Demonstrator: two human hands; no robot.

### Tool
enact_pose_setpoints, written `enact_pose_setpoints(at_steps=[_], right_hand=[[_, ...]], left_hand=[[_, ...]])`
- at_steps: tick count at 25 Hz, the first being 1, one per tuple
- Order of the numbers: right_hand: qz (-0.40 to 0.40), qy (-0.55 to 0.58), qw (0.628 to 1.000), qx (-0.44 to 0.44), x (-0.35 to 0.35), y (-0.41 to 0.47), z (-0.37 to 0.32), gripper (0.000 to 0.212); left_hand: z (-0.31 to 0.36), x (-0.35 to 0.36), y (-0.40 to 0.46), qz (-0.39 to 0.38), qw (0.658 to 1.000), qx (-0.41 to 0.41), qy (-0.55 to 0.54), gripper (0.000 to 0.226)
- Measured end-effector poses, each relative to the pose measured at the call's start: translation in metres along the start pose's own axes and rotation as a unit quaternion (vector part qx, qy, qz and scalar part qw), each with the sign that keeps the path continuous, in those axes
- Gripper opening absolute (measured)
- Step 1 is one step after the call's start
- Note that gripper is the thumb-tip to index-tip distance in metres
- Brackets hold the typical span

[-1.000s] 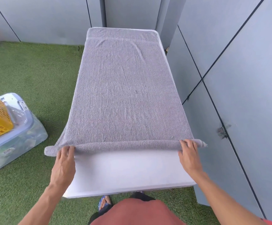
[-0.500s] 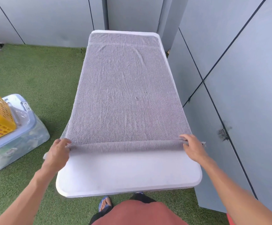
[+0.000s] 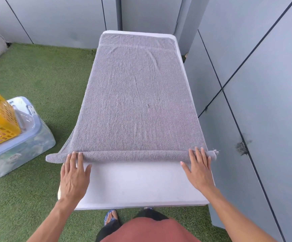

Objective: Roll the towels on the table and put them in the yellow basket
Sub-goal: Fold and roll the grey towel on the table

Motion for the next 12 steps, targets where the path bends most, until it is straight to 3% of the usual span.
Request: enact_pose_setpoints(at_steps=[6,12], right_hand=[[-0.005,0.039,0.999,-0.013,-0.001,-0.004,-0.029,0.094],[0.003,0.071,0.997,-0.025,-0.001,-0.004,-0.115,0.086]], left_hand=[[0.017,-0.012,-0.007,0.019,1.0,0.015,-0.001,0.06],[0.019,-0.02,0.015,0.0,0.997,0.071,-0.031,0.057]])
Point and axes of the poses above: each hand's wrist, its own y-axis towards the middle knuckle, its own x-axis out of the palm, z = x × y, the point moved 9 cm from there along y, towards the middle knuckle, and after that the axes turned 5 degrees about -z, right-handed, at the moved point
